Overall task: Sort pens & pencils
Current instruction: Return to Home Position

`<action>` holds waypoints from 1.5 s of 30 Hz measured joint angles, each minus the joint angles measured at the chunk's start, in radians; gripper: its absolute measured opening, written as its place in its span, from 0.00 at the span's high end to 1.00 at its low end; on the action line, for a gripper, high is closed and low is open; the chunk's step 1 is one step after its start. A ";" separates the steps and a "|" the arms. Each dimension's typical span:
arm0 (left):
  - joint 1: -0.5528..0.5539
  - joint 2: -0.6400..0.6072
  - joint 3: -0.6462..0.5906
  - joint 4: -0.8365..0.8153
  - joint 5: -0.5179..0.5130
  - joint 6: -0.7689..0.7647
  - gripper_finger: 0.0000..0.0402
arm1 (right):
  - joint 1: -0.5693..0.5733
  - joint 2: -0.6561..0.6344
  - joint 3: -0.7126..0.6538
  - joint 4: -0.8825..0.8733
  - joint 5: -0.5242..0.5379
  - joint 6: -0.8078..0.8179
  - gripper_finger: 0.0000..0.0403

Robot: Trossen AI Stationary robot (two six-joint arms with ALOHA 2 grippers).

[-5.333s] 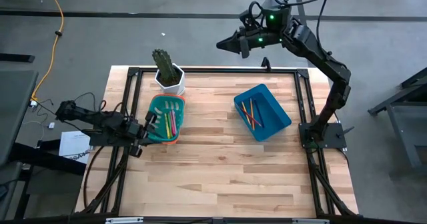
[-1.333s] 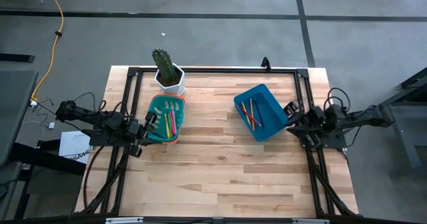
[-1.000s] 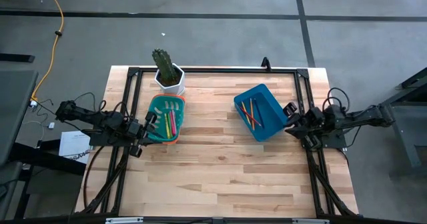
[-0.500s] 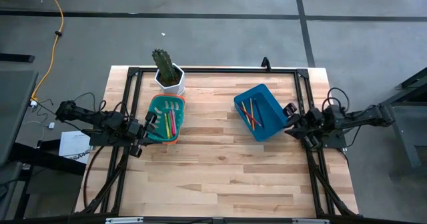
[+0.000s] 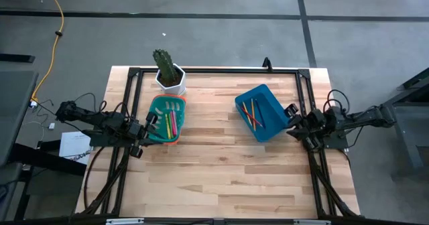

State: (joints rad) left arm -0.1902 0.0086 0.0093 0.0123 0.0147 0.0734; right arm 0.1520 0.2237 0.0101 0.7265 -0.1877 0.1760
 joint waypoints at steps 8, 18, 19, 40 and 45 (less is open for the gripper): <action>0.000 0.000 0.000 0.000 0.000 0.000 0.82 | -0.002 -0.003 0.000 -0.154 -0.056 -0.022 0.83; 0.000 0.000 0.000 0.000 0.000 0.000 0.82 | -0.002 -0.003 0.000 -0.464 0.003 -0.026 0.83; 0.000 0.000 0.000 0.000 0.000 0.000 0.82 | -0.002 -0.003 0.000 -0.487 0.014 -0.023 0.83; 0.000 0.000 0.000 0.000 0.000 0.000 0.82 | -0.002 0.006 0.000 -0.715 0.187 0.026 0.83; 0.000 0.000 0.000 0.000 0.000 0.000 0.82 | -0.002 0.006 0.000 -0.716 0.188 -0.023 0.83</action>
State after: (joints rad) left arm -0.1899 0.0090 0.0093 0.0122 0.0150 0.0735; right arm 0.1505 0.2295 0.0105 0.0105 0.0000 0.1531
